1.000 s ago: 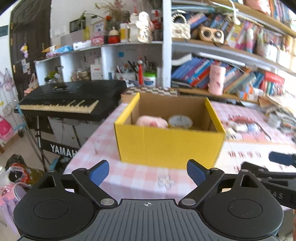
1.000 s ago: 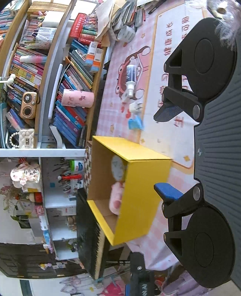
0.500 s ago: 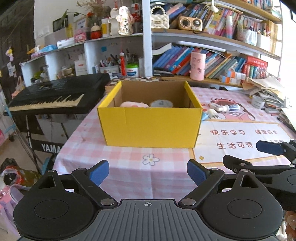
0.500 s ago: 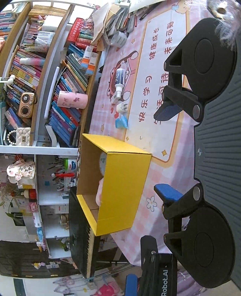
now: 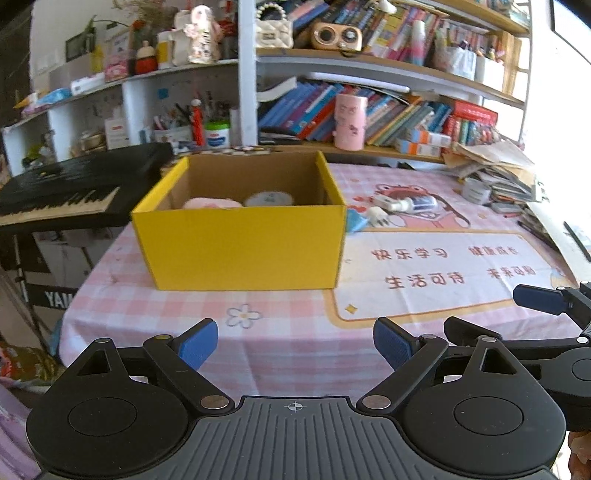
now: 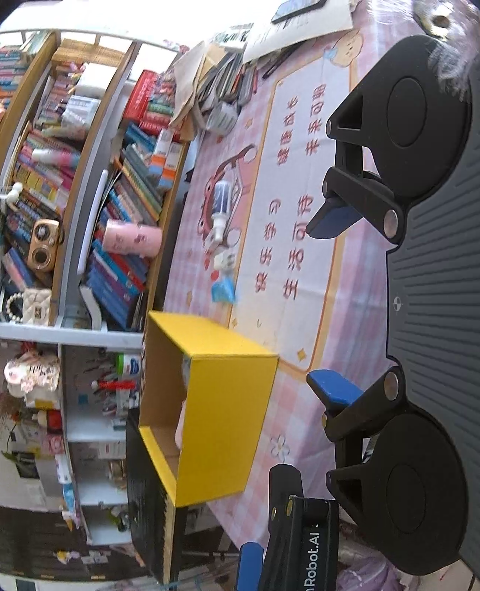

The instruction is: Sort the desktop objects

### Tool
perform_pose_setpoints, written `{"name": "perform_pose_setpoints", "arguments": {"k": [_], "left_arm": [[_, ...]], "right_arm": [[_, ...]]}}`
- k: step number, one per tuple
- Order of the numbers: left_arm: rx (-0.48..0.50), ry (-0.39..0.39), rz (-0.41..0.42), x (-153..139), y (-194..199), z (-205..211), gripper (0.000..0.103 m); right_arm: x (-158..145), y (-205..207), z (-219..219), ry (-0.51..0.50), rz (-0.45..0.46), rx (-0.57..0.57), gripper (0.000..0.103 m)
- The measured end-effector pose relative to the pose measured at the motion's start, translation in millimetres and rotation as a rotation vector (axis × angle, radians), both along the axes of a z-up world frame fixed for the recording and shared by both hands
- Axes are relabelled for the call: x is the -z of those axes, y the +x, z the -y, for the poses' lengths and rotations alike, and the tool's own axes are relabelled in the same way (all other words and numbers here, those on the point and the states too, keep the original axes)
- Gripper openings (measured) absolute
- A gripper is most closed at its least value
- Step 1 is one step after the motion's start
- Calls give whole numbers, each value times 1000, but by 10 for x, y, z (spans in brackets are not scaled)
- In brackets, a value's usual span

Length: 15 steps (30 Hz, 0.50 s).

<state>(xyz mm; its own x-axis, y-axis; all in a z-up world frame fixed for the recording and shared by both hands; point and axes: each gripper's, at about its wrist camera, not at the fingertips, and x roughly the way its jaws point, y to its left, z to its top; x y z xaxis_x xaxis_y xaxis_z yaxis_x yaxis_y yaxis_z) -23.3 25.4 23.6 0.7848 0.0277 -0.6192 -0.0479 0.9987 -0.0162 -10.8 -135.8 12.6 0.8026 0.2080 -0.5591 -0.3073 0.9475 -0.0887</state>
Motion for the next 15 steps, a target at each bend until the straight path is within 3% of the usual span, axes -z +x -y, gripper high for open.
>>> {"name": "perform_pose_setpoints", "arguments": {"k": [15], "left_arm": [[118, 15, -7, 15, 286, 395, 94]], "right_arm": [[30, 96, 369, -8, -24, 127, 80]]}}
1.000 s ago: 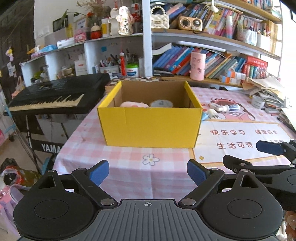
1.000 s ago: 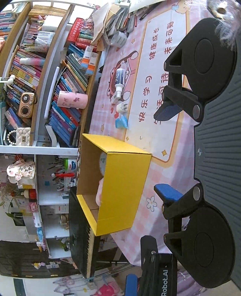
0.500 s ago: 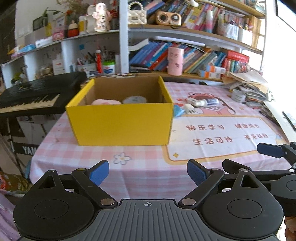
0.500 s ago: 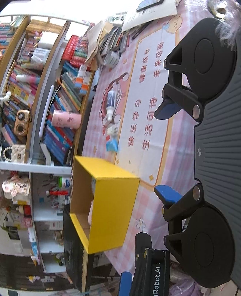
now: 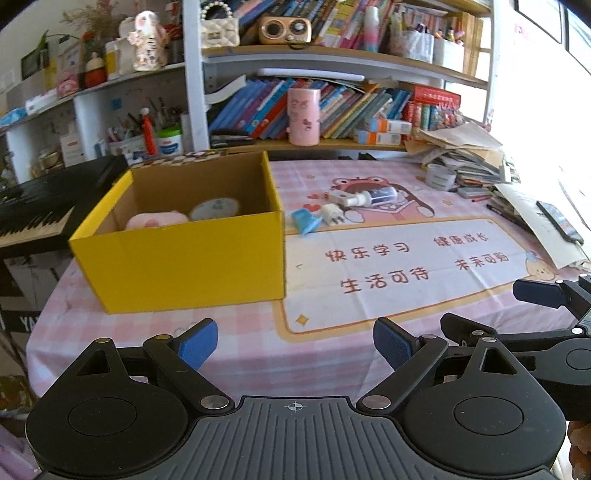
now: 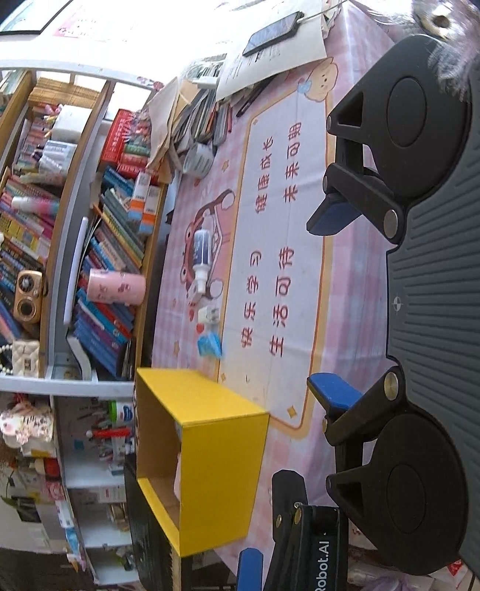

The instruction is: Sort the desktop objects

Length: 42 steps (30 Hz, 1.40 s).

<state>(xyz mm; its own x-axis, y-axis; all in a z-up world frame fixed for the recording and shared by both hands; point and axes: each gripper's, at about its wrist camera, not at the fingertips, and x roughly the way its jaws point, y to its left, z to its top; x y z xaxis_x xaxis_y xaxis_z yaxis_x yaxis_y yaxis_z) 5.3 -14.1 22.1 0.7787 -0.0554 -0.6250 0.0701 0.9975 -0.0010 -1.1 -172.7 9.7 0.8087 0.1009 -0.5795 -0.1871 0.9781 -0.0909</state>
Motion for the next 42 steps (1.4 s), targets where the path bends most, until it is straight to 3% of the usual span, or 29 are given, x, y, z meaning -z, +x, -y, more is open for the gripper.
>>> {"name": "perform_pose_setpoints", "arguments": {"k": [20, 42], "left_arm": [[107, 6, -2, 34, 464, 410, 94], [56, -9, 26, -1, 1276, 739, 92]], "right_arm": [[14, 384, 421, -11, -25, 103, 80], [-10, 1349, 743, -30, -33, 57, 80]]}}
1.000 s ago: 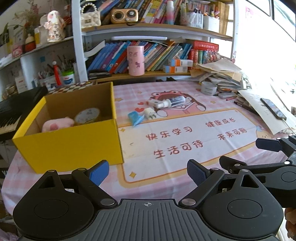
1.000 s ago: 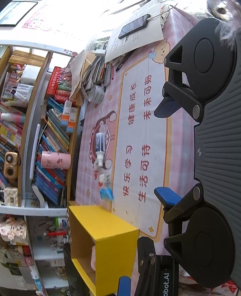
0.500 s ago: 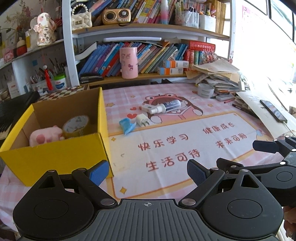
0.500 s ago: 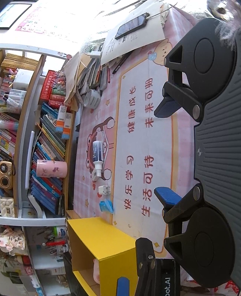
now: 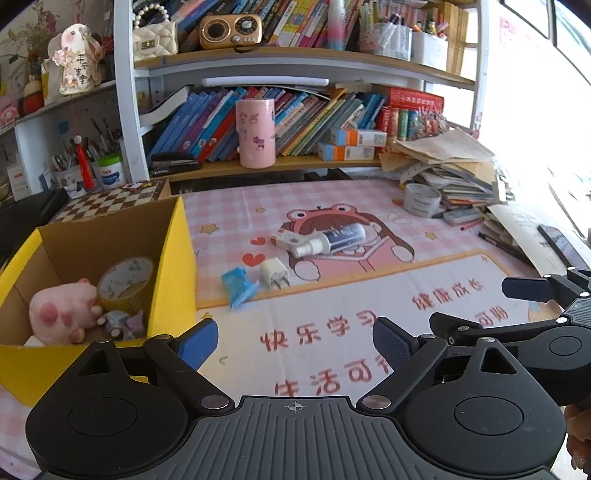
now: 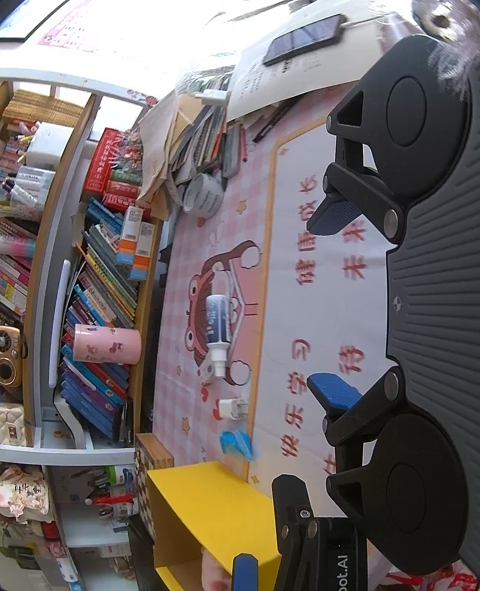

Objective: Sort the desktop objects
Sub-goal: 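Move both tools toward the white plug and white spray bottle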

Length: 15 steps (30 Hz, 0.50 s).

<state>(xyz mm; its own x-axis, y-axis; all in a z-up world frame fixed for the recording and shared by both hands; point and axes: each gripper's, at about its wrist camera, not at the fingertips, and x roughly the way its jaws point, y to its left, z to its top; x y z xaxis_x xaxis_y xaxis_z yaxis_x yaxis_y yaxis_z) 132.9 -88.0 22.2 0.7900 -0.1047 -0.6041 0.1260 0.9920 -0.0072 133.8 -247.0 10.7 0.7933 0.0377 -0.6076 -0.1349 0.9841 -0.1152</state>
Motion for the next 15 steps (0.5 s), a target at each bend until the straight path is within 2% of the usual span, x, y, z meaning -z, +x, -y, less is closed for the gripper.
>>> {"name": "perform_pose_setpoints", "arguments": {"k": [10, 15], "left_arm": [[-97, -21, -2, -27, 337, 103, 92], [-146, -17, -7, -11, 476, 160, 89]], "right_arm": [[-26, 514, 125, 5, -1, -105, 80], [-22, 781, 237, 27, -9, -130, 81]]}}
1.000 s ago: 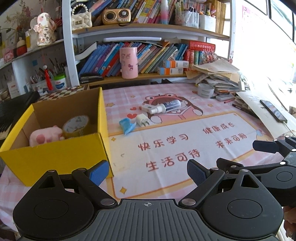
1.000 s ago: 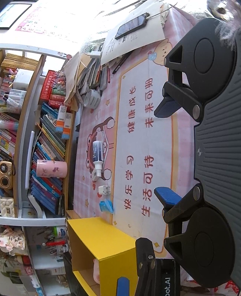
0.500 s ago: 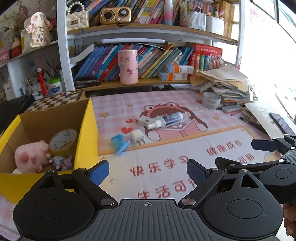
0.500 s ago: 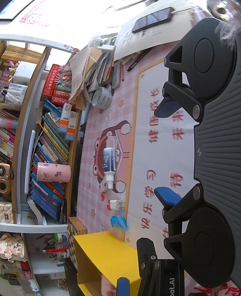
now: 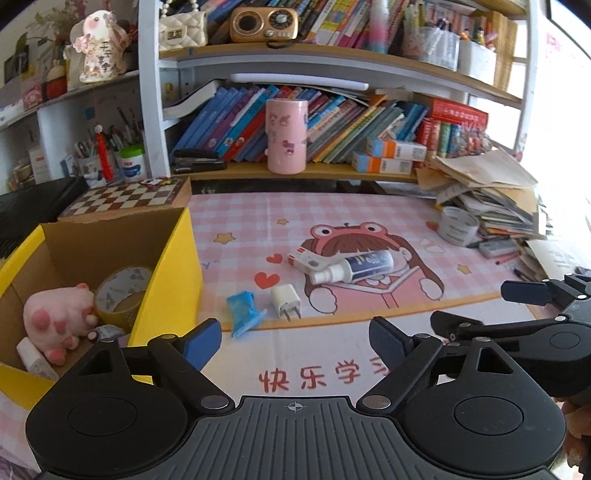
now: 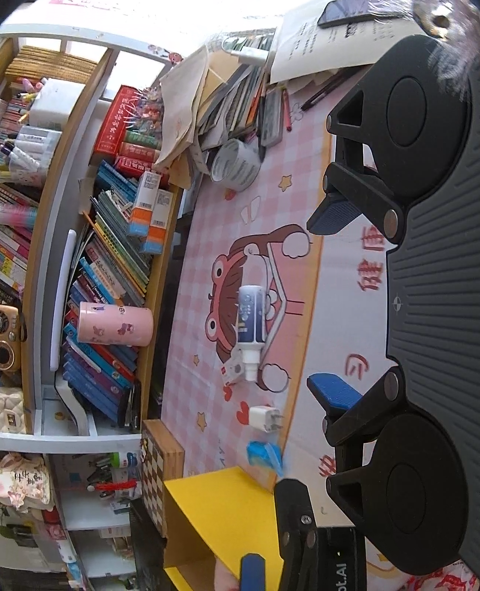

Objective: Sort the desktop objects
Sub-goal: 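Move both tools toward the white plug and white spray bottle, then close the left tool on the white plug while the right tool grips the spray bottle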

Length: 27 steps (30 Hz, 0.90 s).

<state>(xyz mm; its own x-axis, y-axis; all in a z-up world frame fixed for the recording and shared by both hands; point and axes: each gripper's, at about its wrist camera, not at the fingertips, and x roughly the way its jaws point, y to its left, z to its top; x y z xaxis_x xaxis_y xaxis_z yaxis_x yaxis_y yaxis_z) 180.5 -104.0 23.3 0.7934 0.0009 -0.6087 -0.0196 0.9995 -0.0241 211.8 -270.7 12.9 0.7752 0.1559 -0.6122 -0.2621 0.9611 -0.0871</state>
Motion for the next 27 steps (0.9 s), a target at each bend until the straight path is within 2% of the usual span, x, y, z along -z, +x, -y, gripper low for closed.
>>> {"name": "perform_pose_setpoints", "arguments": {"k": [3, 6, 17, 19, 27], "left_arm": [[-33, 4, -7, 22, 79, 15, 86], [-64, 27, -21, 77, 186, 32, 77], [-133, 40, -61, 272, 620, 5, 29], [-144, 43, -74, 314, 707, -10, 26], [-140, 46, -123, 479, 1061, 60, 26]], "right_arm": [[17, 143, 56, 12, -9, -15, 81], [46, 255, 99, 20, -17, -41, 81], [134, 495, 246, 39, -45, -82, 81], [165, 535, 276, 43, -57, -76, 81], [268, 642, 324, 50, -93, -79, 81]]}}
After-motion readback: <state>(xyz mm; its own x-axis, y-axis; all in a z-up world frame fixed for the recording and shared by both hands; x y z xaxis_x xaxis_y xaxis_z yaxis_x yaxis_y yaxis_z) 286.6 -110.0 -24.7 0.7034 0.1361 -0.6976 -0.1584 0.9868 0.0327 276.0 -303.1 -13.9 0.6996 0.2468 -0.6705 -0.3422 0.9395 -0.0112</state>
